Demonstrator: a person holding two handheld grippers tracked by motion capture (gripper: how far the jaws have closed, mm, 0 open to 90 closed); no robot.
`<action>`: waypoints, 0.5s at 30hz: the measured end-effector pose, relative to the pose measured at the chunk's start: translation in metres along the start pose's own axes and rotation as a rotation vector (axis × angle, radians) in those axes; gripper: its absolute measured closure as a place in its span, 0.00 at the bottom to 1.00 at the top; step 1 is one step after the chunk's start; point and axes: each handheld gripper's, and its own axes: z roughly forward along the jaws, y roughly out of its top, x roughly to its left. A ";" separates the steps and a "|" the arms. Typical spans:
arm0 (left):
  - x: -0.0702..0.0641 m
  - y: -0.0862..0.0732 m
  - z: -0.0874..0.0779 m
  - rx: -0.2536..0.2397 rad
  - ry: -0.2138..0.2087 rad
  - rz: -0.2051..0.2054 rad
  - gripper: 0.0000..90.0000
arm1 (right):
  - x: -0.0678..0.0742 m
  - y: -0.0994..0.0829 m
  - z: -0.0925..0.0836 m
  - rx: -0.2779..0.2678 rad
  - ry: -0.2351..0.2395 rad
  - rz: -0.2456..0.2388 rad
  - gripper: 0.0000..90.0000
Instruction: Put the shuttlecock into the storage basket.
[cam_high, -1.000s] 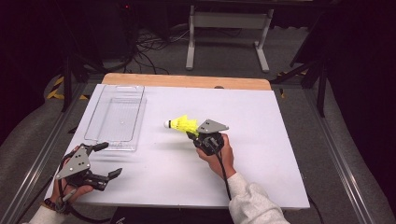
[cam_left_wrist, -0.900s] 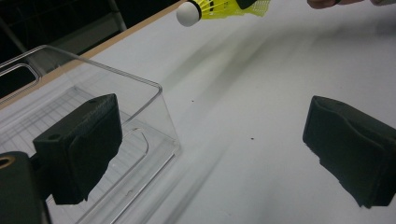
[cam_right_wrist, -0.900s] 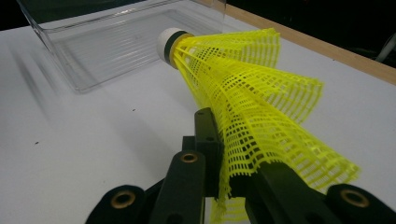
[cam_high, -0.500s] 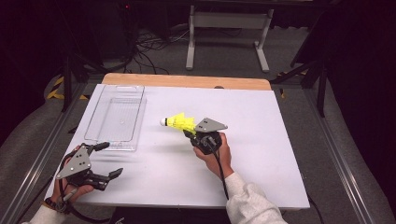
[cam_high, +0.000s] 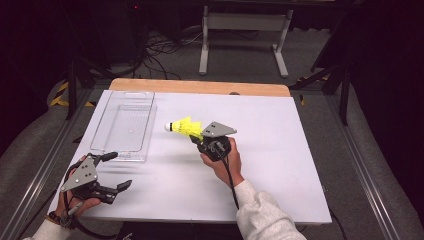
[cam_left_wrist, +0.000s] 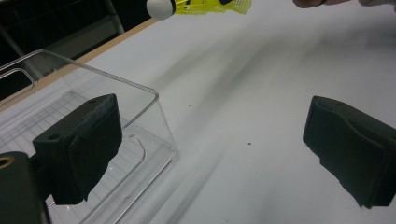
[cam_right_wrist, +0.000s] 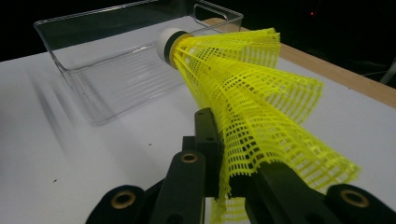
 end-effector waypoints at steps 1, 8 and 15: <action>0.000 0.000 0.000 0.001 0.001 0.003 0.06 | 0.000 0.001 0.001 0.001 0.002 -0.005 0.97; 0.001 0.000 0.000 0.006 -0.002 0.007 0.06 | -0.001 0.013 0.006 0.014 0.016 -0.029 0.97; 0.001 0.000 0.000 0.006 -0.004 0.009 0.06 | 0.002 0.020 0.013 0.019 0.036 -0.037 0.97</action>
